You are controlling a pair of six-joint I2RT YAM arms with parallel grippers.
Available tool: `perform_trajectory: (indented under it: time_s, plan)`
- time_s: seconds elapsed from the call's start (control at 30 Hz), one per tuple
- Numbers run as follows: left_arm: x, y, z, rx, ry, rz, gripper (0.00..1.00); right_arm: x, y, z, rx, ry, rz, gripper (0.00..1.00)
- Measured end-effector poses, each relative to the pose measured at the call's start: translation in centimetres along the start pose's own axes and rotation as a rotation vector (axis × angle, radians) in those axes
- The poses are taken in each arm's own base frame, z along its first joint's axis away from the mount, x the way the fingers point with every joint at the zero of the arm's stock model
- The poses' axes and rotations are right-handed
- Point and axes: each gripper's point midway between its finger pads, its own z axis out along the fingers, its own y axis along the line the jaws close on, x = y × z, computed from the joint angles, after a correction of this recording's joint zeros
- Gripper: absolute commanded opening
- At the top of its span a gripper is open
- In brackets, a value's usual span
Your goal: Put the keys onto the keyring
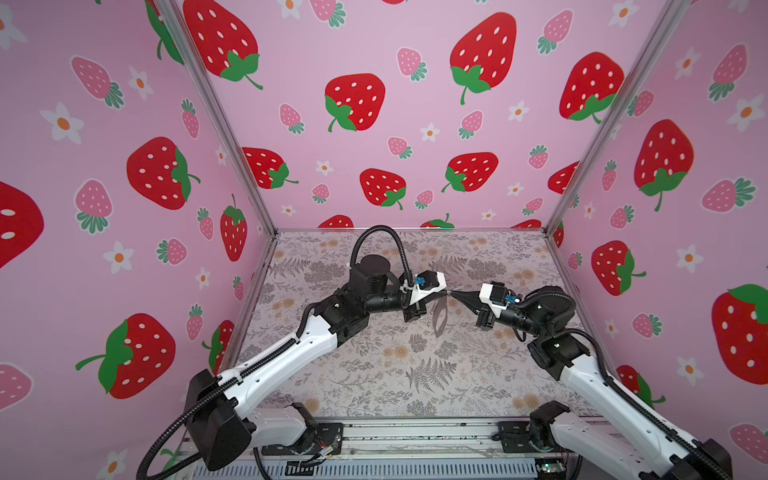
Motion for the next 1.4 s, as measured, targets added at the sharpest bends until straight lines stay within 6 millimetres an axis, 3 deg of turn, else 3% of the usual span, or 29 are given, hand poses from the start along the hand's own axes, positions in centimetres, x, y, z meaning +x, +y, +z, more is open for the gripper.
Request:
perform_trajectory:
  time_s: [0.1, 0.3, 0.63, 1.03, 1.4]
  plan:
    - [0.2, 0.3, 0.0, -0.02, 0.018, 0.011, 0.17, 0.3, 0.0, 0.1, -0.002, 0.008, 0.007, 0.0]
    - [0.8, 1.4, -0.8, -0.097, 0.08, 0.05, 0.22, 2.0, -0.2, 0.5, -0.014, 0.064, 0.053, 0.0]
    - [-1.3, 2.8, -2.1, -0.16, 0.172, 0.206, 0.26, 2.4, -0.4, 0.9, -0.03, 0.117, 0.075, 0.0]
    - [2.0, 2.4, -0.2, -0.139, 0.366, 0.314, 0.33, 1.4, -2.0, 1.1, 0.001, 0.197, 0.1, 0.0]
    - [2.4, 3.0, 0.4, -0.189, 0.413, 0.372, 0.33, 2.8, -2.0, 1.0, 0.013, 0.292, 0.157, 0.0]
